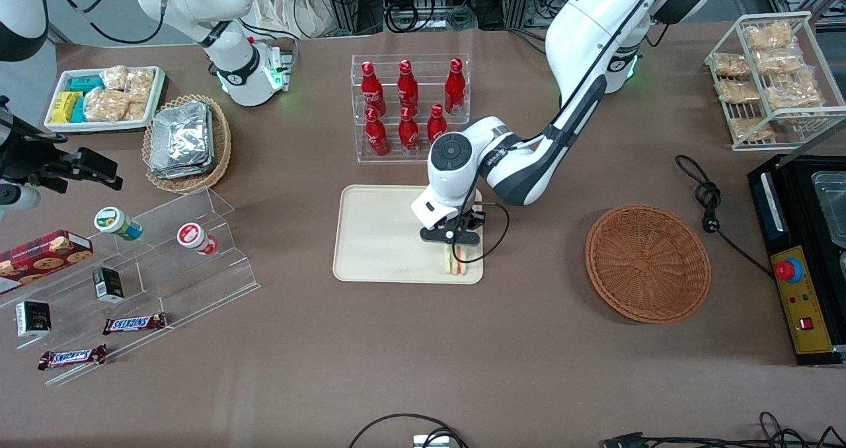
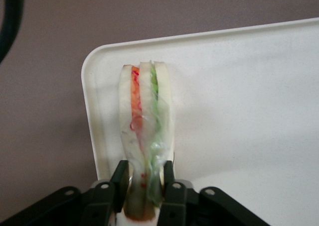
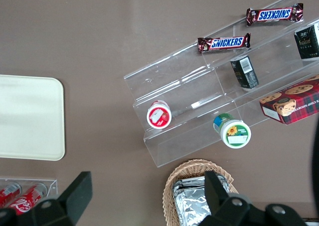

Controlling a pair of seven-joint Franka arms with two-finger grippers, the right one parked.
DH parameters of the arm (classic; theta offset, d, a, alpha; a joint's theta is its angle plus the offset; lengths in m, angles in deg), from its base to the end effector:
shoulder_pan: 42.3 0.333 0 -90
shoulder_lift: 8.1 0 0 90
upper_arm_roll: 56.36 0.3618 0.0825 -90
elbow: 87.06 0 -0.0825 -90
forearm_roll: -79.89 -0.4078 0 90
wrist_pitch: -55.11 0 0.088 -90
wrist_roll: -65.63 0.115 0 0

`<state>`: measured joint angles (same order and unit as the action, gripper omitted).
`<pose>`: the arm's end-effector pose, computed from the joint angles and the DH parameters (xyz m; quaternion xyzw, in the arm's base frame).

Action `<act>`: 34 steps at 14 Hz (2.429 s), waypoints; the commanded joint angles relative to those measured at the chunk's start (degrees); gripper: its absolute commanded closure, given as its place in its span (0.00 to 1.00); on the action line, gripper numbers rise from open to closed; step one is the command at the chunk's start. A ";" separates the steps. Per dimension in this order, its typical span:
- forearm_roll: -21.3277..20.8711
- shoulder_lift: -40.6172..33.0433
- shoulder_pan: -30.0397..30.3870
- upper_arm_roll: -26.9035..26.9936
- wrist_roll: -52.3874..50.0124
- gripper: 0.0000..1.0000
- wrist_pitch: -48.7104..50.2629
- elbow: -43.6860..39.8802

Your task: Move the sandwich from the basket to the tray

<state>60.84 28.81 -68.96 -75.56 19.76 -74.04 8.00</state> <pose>0.5366 -0.4909 0.2625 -0.9968 0.0747 -0.0197 0.0208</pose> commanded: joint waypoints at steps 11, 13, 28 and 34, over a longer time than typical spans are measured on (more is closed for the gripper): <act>0.85 -4.72 0.73 2.05 -0.28 0.00 -1.11 0.21; 4.87 -7.97 2.39 3.81 4.26 0.00 -0.58 0.12; 17.56 -36.53 18.13 18.67 37.32 0.00 31.23 2.57; 17.56 -43.58 18.92 19.02 38.04 0.00 36.16 5.31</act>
<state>77.61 -12.96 -50.37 -56.32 56.81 -38.36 11.77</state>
